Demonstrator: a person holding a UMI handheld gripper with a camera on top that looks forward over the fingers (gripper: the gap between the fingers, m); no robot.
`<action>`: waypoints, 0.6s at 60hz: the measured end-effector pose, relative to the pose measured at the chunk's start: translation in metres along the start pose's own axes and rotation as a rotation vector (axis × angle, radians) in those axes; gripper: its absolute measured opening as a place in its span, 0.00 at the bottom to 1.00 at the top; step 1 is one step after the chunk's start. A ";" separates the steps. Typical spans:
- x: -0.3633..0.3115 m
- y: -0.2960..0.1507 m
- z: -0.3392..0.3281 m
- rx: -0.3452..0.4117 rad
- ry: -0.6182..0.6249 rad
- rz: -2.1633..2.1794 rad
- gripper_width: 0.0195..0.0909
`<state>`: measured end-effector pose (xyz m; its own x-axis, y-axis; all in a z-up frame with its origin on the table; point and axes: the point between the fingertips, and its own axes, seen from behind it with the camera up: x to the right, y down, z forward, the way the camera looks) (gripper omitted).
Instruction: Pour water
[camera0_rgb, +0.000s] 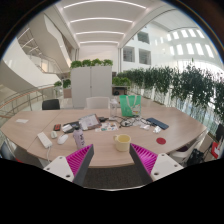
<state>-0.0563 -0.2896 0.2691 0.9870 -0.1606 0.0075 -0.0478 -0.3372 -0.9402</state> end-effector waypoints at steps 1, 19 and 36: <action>-0.008 0.001 0.002 0.012 -0.010 -0.007 0.89; -0.139 0.054 0.110 0.060 -0.191 -0.024 0.88; -0.208 0.074 0.293 0.078 -0.193 -0.006 0.88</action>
<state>-0.2203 -0.0095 0.0983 0.9987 0.0248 -0.0451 -0.0370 -0.2640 -0.9638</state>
